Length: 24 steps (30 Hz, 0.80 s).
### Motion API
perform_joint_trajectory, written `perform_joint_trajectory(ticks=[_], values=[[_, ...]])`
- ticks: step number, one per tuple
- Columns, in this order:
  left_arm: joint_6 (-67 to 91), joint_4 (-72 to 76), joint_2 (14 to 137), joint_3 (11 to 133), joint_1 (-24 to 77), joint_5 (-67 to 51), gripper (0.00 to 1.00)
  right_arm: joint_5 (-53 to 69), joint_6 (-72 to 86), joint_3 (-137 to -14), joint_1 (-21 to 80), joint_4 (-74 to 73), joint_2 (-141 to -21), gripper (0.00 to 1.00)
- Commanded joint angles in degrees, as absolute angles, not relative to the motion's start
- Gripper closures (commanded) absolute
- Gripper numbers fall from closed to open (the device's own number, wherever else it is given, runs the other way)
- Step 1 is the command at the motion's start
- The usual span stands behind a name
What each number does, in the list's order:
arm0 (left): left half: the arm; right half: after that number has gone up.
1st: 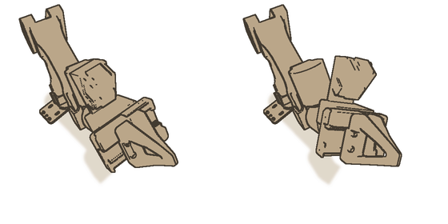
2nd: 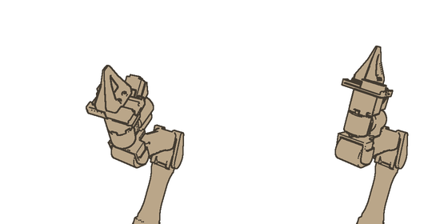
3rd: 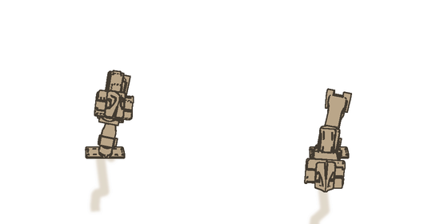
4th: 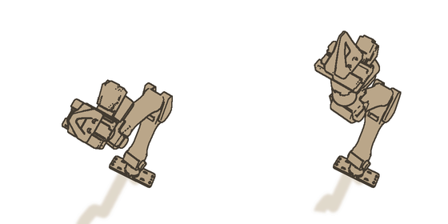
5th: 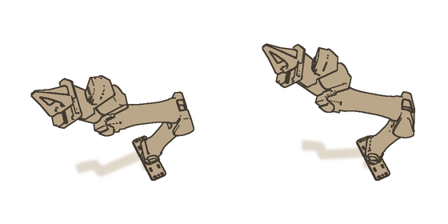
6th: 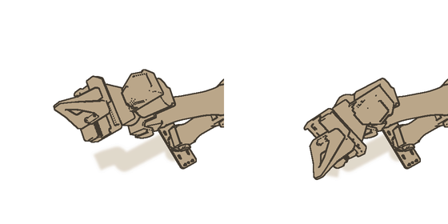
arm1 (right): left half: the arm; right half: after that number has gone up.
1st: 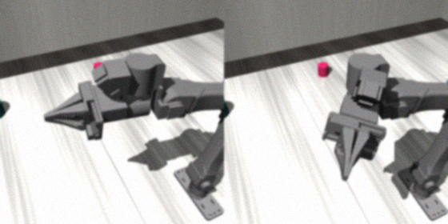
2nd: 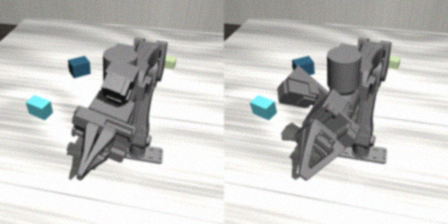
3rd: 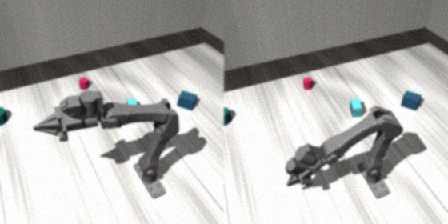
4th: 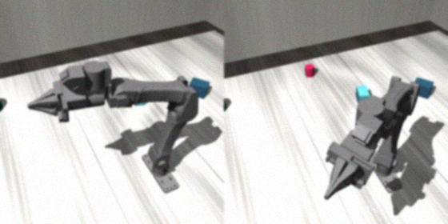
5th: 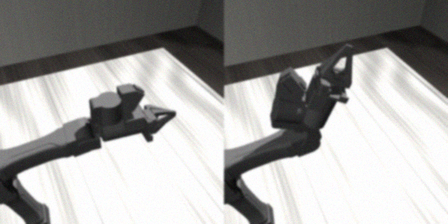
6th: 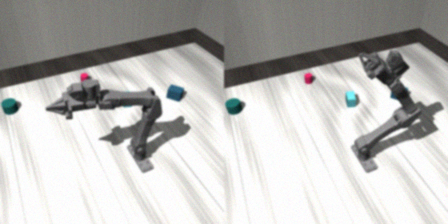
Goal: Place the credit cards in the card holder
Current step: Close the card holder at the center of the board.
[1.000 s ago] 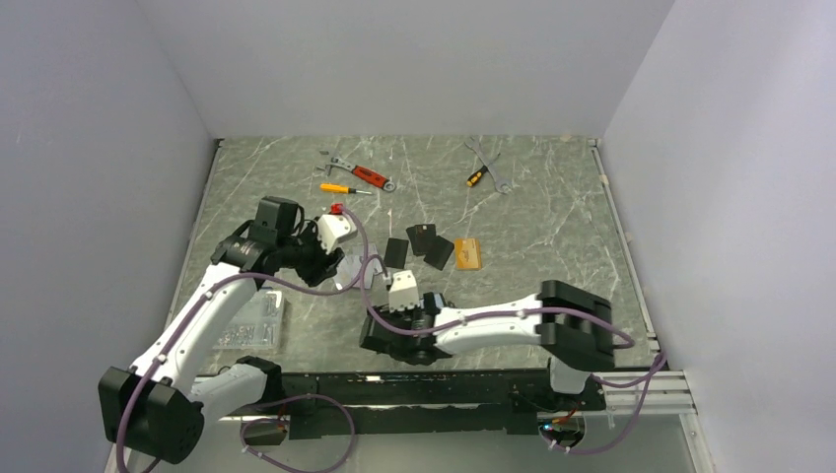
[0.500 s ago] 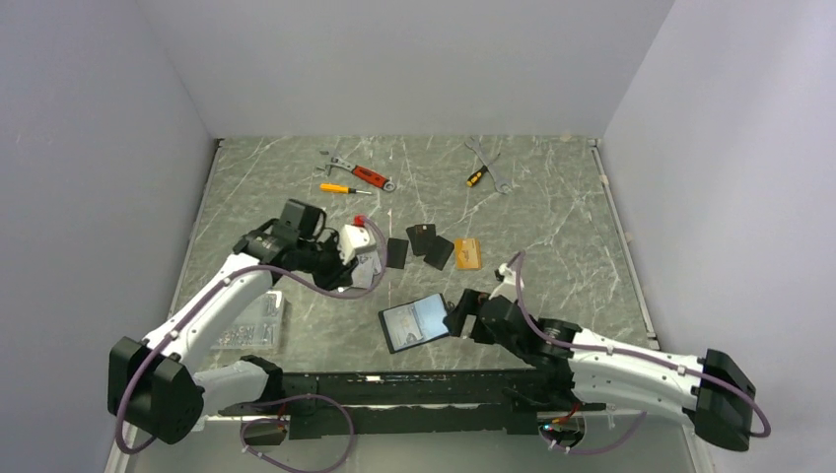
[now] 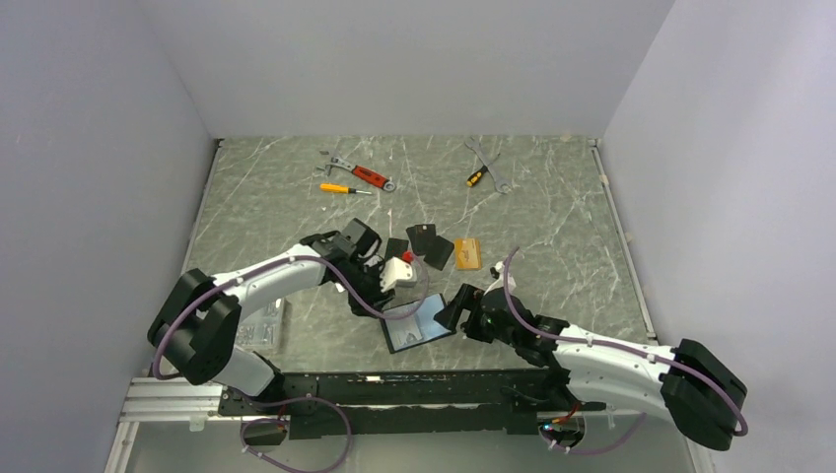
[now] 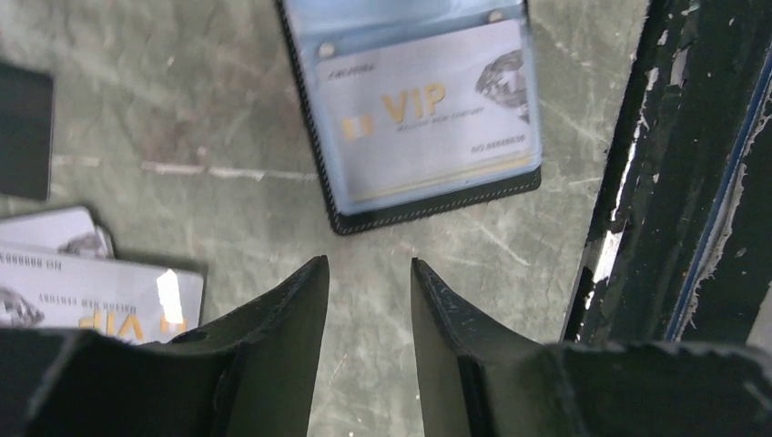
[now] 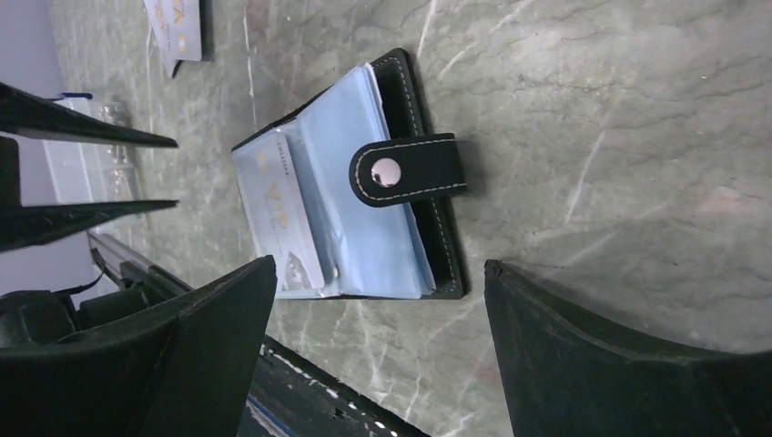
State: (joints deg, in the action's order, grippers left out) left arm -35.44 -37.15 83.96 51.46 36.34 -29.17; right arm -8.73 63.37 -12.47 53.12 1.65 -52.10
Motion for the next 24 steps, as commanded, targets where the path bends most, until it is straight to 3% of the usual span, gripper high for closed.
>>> perform_joint_trajectory(ticks=[1, 13, 24], values=[[-38.5, -32.25, 84.13, 51.24, 42.06, -25.72, 0.57, -5.62, 64.83, -11.25, 52.35, 8.49, -54.69, 0.14], [-39.32, -26.81, 89.61, 47.06, 48.82, -15.39, 0.64, -0.62, 68.26, -4.15, 51.8, 26.48, -59.96, 0.22], [-38.86, -26.07, 88.67, 44.63, 48.87, -14.24, 0.68, -1.39, 70.51, 1.29, 51.01, 33.34, -48.73, 0.26]])
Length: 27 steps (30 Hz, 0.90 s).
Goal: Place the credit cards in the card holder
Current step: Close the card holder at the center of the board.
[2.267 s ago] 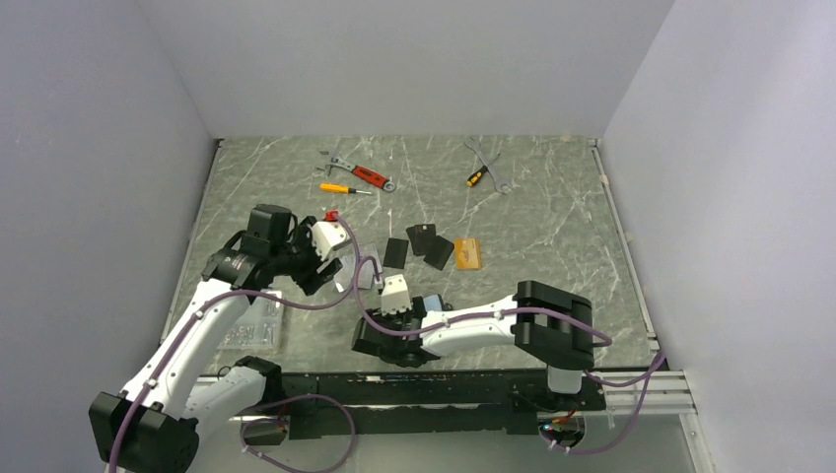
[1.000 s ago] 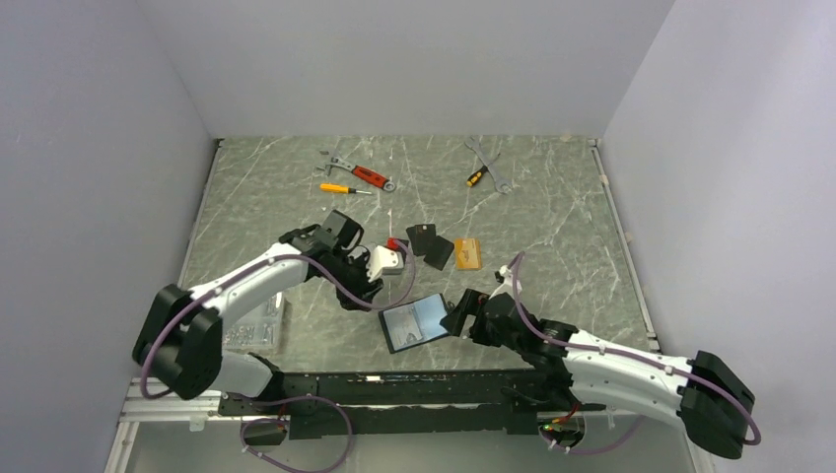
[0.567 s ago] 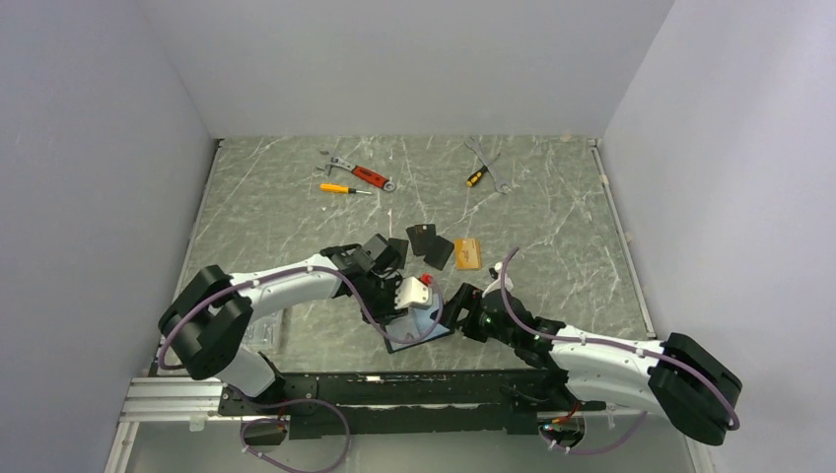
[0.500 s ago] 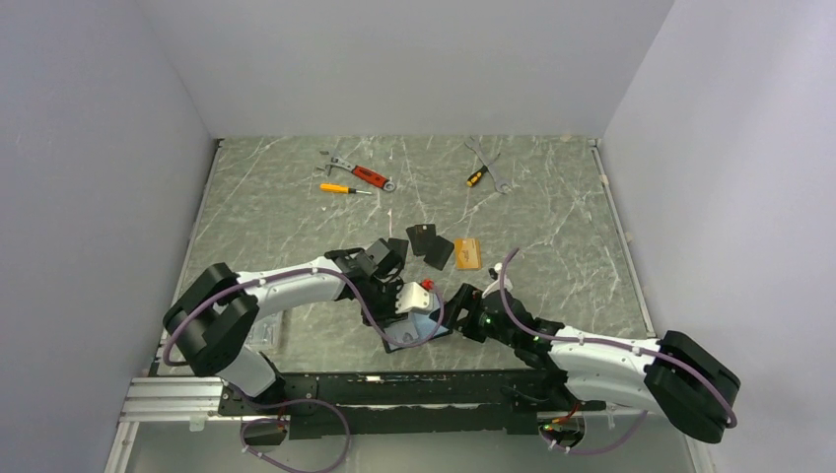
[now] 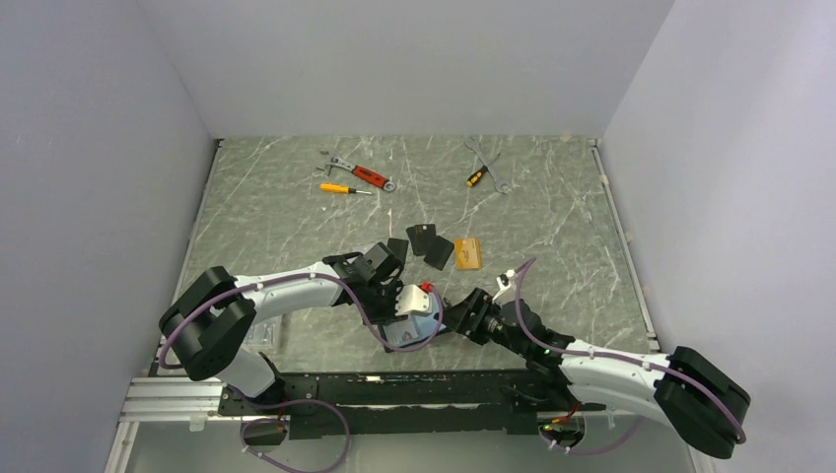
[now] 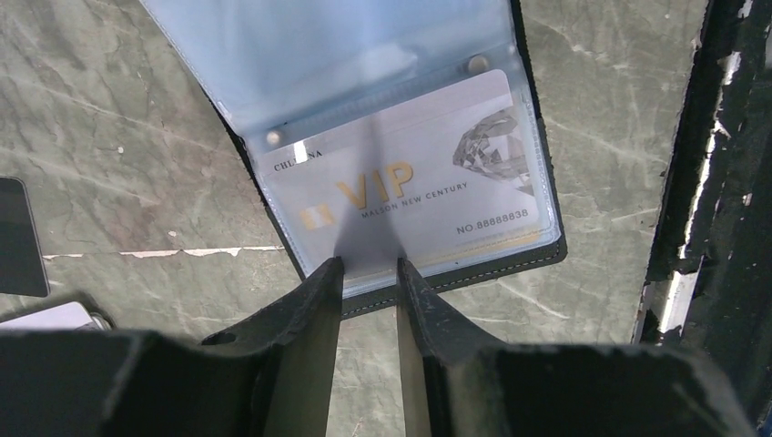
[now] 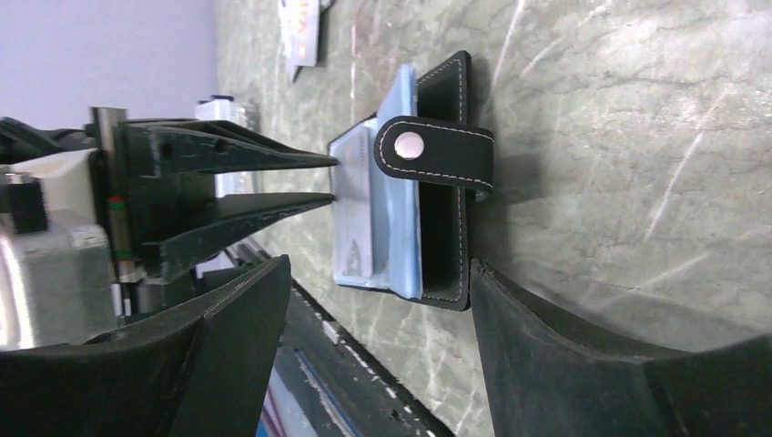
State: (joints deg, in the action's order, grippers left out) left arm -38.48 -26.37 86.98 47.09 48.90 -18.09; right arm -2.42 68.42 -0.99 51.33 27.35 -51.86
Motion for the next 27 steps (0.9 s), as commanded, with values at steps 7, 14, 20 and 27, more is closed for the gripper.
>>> perform_joint_trajectory(ticks=[7, 14, 20, 27], values=[[-38.35, -26.32, 88.09, 45.42, 48.88, -14.99, 0.69, -0.36, 71.29, 3.06, 50.54, 38.11, -48.78, 0.29], [-37.69, -26.58, 86.91, 45.2, 48.84, -16.6, 0.7, 2.37, 69.39, 0.53, 50.46, 36.48, -56.45, 0.41], [-37.97, -27.03, 86.06, 44.66, 48.78, -16.45, 0.71, 0.72, 68.08, -0.26, 50.49, 34.45, -57.24, 0.46], [-38.14, -27.24, 85.95, 44.87, 48.78, -16.69, 0.71, 0.0, 65.55, -4.93, 50.44, 36.29, -63.58, 0.56]])
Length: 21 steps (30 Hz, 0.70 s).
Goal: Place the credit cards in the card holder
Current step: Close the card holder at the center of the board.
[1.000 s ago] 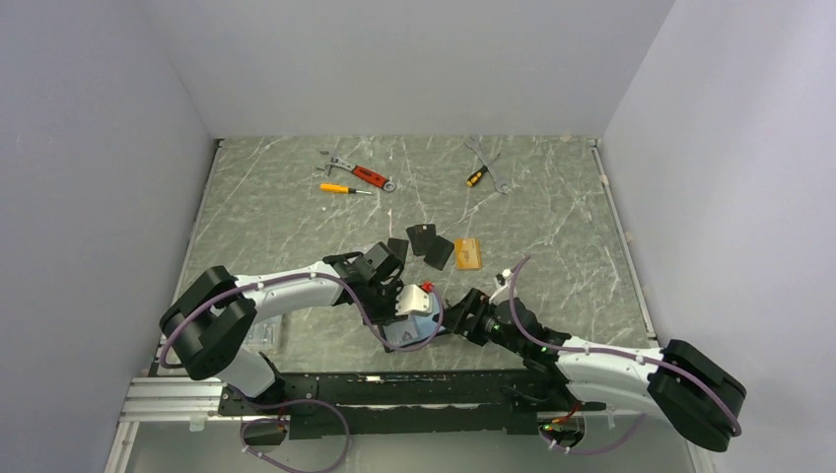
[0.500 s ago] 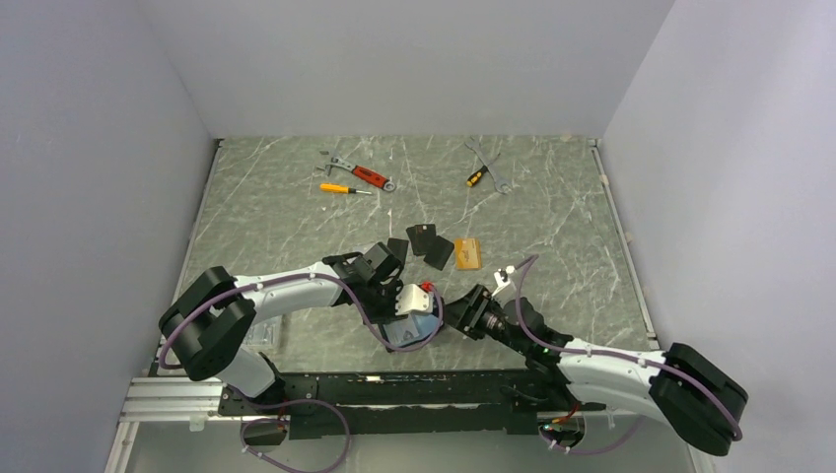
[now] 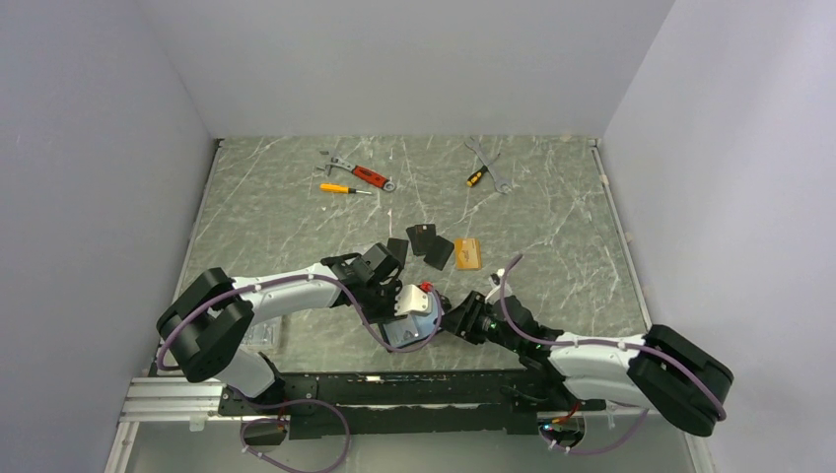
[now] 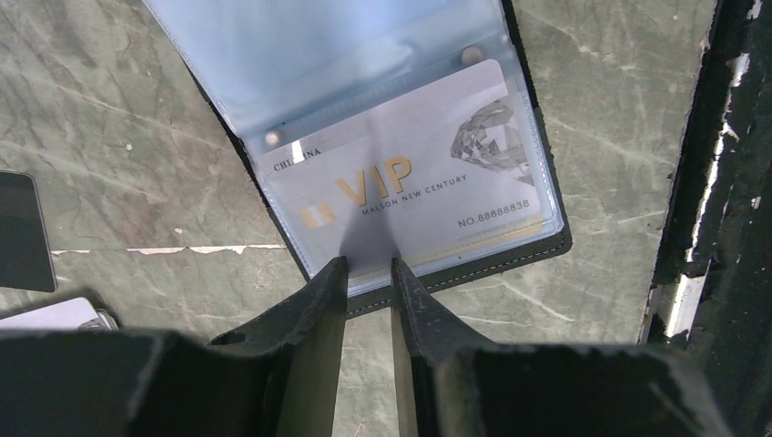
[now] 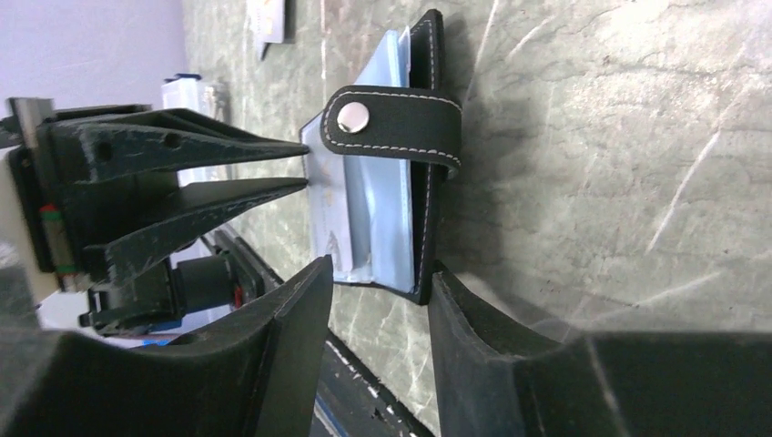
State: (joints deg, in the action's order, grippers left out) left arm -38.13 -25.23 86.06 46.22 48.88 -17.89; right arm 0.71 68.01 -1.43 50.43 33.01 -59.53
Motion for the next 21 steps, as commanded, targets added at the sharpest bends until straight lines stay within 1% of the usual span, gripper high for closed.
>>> perform_joint_trajectory(ticks=[1, 3, 7, 11, 12, 13, 14, 17, 21], values=[[-38.2, -27.42, 86.02, 45.03, 48.8, -16.77, 0.72, 0.06, 65.49, -5.56, 50.49, 37.14, -65.15, 0.58], [-38.43, -27.81, 86.02, 45.17, 48.7, -16.8, 0.72, 0.25, 65.48, -6.43, 50.46, 38.96, -68.47, 0.63], [-38.71, -28.43, 85.51, 45.21, 48.66, -16.75, 0.72, 0.09, 66.24, -6.13, 50.44, 41.66, -70.56, 0.72], [-38.17, -30.1, 84.2, 46.88, 46.99, -18.61, 0.71, -2.56, 65.65, -6.5, 50.45, 40.24, -69.61, 0.87], [-37.82, -30.84, 83.86, 47.72, 46.08, -19.46, 0.7, -2.73, 65.13, -6.9, 50.45, 39.51, -69.31, 0.92], [-37.35, -31.69, 83.63, 48.73, 45.06, -20.68, 0.69, -2.8, 64.51, -7.52, 50.55, 38.15, -69.08, 0.97], [-36.84, -32.74, 83.45, 49.84, 43.62, -22.02, 0.68, -2.93, 63.93, -8.43, 50.52, 35.88, -68.77, 1.0], [-36.9, -36.25, 82.75, 52.35, 39.44, -26.04, 0.66, -5.26, 64.53, -8.44, 50.65, 30.42, -66.31, 1.0], [-40.97, -33.65, 79.99, 48.07, 39.14, -24.26, 0.65, -9.14, 67.76, -4.74, 50.6, 24.44, -60.28, 1.0]])
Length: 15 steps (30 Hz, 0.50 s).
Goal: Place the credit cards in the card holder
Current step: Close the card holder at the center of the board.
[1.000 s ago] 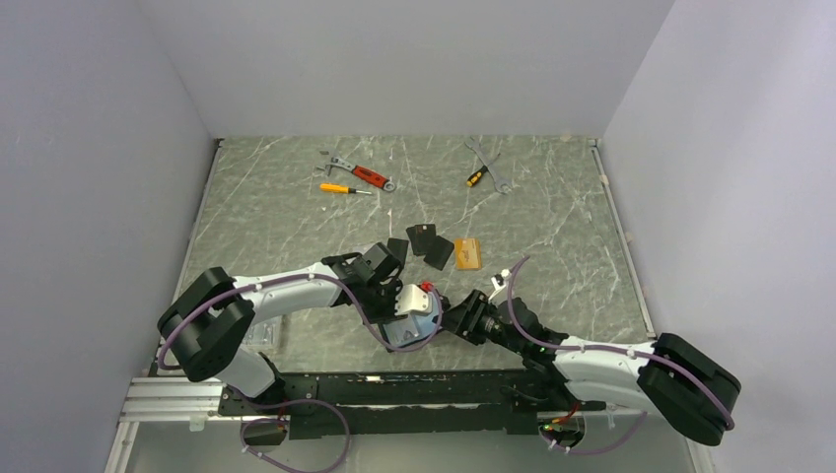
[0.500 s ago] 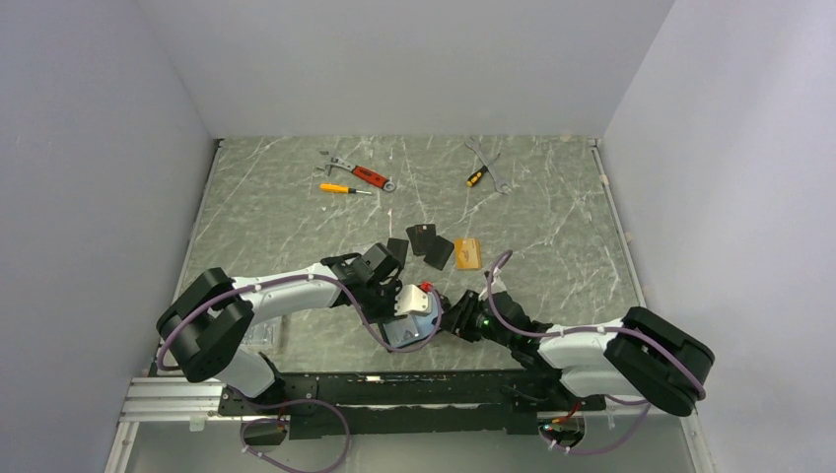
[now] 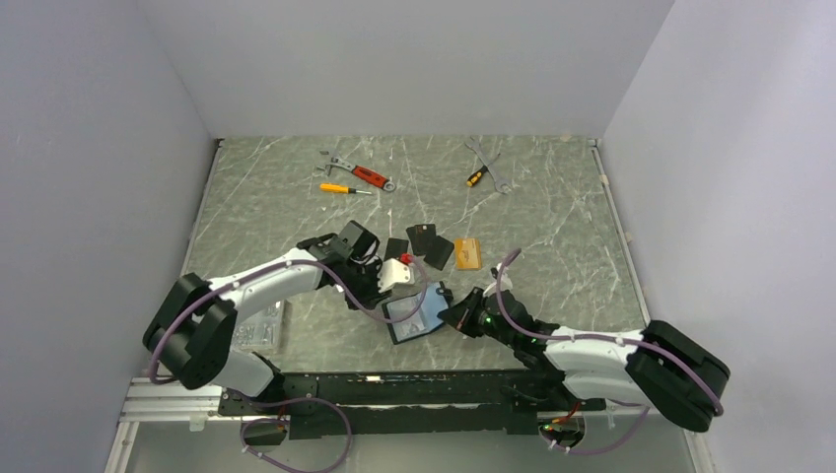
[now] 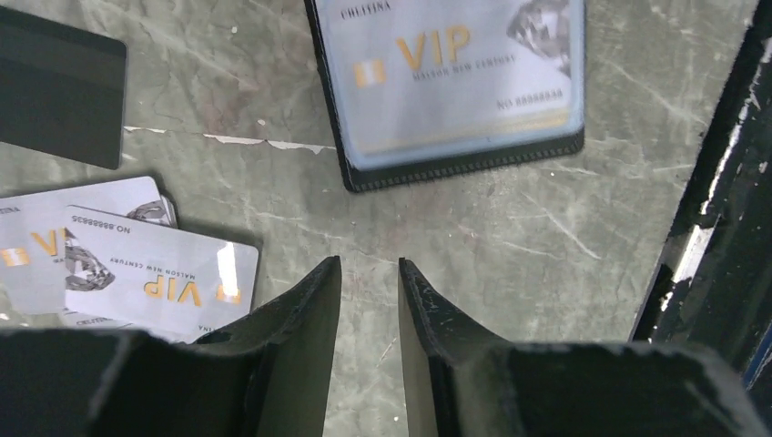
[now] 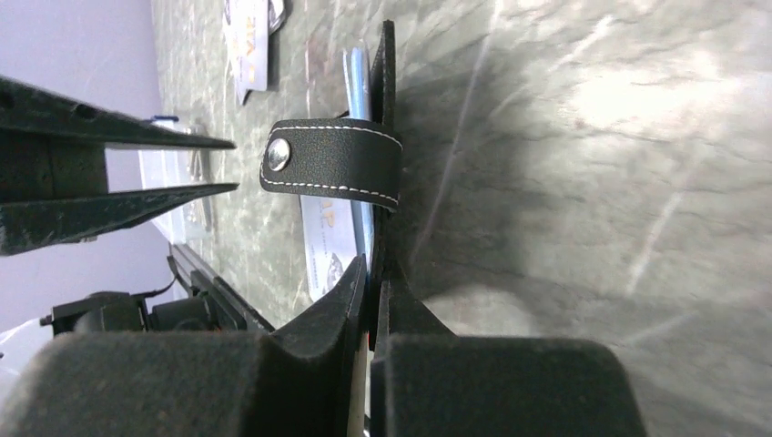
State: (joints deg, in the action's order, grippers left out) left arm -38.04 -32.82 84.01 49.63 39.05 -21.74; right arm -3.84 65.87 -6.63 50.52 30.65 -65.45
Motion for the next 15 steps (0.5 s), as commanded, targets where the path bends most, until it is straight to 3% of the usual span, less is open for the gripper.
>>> perform_joint_trajectory(ticks=[1, 15], values=[[-42.02, -32.81, 79.86, 46.99, 39.57, -23.76, 0.64, -9.35, 67.88, -4.59, 50.65, 22.33, -59.49, 1.0], [-45.84, -19.49, 82.64, 41.59, 49.58, -15.62, 0.63, -9.76, 72.03, -1.84, 50.8, 15.09, -58.16, 1.0]])
